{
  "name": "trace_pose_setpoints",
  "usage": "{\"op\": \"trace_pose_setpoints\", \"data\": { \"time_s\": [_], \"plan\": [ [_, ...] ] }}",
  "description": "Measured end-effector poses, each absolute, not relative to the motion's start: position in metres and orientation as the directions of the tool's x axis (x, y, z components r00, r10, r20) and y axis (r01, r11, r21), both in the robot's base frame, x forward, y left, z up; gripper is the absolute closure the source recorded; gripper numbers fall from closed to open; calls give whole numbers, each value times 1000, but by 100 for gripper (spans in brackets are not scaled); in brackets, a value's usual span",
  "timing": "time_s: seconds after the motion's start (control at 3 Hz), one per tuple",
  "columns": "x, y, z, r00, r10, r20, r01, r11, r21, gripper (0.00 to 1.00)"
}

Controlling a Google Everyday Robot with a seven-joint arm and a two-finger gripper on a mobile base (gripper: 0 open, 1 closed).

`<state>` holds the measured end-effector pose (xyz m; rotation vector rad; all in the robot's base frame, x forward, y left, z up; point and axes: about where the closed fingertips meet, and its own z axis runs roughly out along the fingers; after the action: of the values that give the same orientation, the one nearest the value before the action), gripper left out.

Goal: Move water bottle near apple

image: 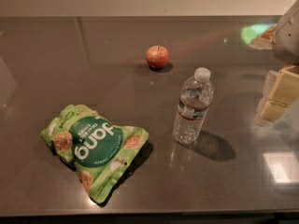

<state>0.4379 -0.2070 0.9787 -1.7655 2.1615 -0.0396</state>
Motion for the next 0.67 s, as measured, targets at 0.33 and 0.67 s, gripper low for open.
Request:
{"op": "trace_pose_setpoints", "data": {
  "time_s": [0.33,0.67],
  "plan": [
    [439,-180,976,-71,-941,-331,-962,152,-225,0],
    [434,-131,961,40,-892,-450,-980,53,-192,0]
  ]
}}
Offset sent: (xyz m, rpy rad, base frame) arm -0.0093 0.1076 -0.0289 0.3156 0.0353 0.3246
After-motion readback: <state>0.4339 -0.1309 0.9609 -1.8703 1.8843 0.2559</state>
